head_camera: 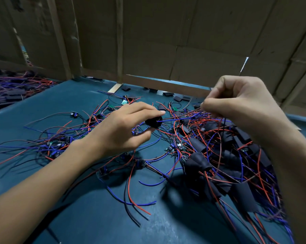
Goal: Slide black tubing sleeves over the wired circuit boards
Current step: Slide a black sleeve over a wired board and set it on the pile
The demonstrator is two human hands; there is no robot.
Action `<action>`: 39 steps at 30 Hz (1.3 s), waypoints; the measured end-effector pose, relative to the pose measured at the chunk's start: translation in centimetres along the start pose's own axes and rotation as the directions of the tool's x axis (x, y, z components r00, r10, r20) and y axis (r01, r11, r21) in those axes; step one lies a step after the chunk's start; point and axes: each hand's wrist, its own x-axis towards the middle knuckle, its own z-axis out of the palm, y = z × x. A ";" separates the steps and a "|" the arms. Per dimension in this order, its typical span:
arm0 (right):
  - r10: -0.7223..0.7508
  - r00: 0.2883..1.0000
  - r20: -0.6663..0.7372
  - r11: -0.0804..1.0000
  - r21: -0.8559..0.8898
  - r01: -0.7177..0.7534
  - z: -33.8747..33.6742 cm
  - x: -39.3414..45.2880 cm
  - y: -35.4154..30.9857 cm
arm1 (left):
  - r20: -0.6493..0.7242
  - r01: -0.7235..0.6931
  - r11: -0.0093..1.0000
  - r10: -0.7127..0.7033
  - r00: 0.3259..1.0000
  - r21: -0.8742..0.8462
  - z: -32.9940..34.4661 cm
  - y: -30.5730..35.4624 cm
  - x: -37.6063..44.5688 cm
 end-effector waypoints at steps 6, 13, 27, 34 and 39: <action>-0.030 1.000 -0.001 0.999 -0.030 0.030 -0.2 0.1 0.2 | -0.016 0.023 0.996 -0.024 1.000 -0.088 -0.1 0.4 0.1; -0.079 0.997 -0.017 0.996 -0.046 0.078 -0.2 0.0 -0.1 | -0.057 0.041 0.987 -0.050 0.997 -0.157 -0.3 0.5 0.1; 0.084 0.896 0.436 0.970 0.171 -0.174 2.9 -0.1 1.4 | -0.331 0.235 0.972 -0.230 0.915 -0.025 0.0 0.0 0.3; 0.107 0.938 0.329 0.904 0.361 -0.230 1.6 0.7 2.6 | -0.327 0.189 0.980 -0.159 0.932 0.063 -0.3 -0.1 0.2; 0.071 0.961 0.268 0.890 0.418 -0.182 2.8 0.3 2.0 | -0.117 -0.058 0.935 0.106 0.988 0.351 -0.2 0.8 0.3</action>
